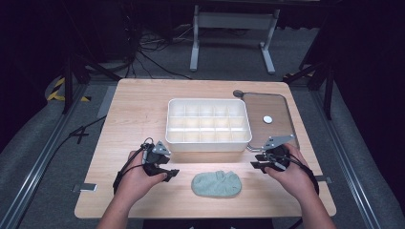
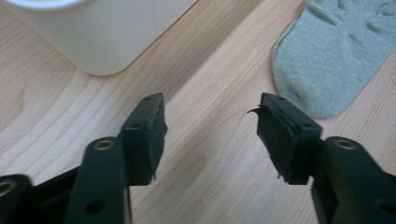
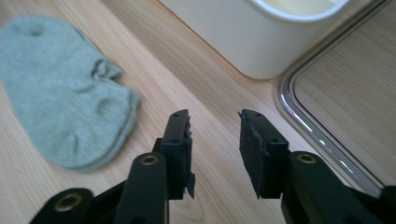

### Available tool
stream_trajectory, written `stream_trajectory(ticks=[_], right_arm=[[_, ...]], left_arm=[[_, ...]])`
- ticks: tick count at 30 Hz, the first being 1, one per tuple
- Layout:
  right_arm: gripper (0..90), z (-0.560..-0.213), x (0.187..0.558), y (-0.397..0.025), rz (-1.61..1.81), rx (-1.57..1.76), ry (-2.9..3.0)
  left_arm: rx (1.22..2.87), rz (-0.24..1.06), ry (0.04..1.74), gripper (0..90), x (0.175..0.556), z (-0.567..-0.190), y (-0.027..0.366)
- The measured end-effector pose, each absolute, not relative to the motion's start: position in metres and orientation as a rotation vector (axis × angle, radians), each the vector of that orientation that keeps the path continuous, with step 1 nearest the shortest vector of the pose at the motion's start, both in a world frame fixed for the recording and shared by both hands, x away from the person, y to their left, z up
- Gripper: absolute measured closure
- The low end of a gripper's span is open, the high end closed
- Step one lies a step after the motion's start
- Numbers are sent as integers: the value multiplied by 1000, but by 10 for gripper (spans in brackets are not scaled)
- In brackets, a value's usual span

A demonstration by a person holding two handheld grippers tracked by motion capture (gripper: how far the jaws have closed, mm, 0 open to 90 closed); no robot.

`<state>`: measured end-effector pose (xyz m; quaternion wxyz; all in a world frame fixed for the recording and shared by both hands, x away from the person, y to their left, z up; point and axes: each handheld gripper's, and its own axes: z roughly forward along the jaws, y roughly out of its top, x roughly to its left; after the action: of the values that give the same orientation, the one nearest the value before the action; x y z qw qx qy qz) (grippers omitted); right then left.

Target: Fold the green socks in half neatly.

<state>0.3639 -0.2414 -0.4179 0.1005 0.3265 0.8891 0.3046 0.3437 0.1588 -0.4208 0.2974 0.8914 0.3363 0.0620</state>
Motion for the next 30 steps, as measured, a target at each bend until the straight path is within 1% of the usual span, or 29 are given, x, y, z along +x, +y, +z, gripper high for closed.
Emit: stream_trajectory(ticks=[3,4,6,9,11,13,14,15,17,20,22,25,27,30], right_arm=[[626,-419,362,-240,914,973,2652],[613,-419,362,-239,910,968,2651],[634,-419,361,-237,907,949,2648],[624,-418,360,-236,913,977,2643],[640,-416,358,-235,899,1007,2637],[661,-413,357,-234,926,1026,2639],[666,-412,356,-234,936,1028,2647],[666,-412,356,-234,947,1020,2644],[671,-410,355,-233,959,1019,2647],[671,-409,352,-230,972,1004,2651],[674,-408,350,-227,982,990,2661],[681,-407,347,-222,998,972,2672],[672,-407,345,-218,1016,966,2681],[664,-410,344,-212,1087,957,2712]], left_arm=[[2362,177,870,448,343,-416,157],[2361,165,859,451,343,-416,157],[2343,135,854,451,343,-417,156],[2320,121,861,457,342,-417,157],[2315,109,859,456,342,-417,157],[2328,125,835,438,341,-416,156],[2349,153,782,419,340,-416,155],[2351,164,767,415,340,-416,154],[2354,169,762,410,339,-415,151],[2366,135,780,427,337,-412,148],[2370,149,782,419,336,-410,145],[2366,141,751,433,332,-406,140],[2342,92,727,475,330,-403,137],[2307,62,707,509,328,-400,134]])
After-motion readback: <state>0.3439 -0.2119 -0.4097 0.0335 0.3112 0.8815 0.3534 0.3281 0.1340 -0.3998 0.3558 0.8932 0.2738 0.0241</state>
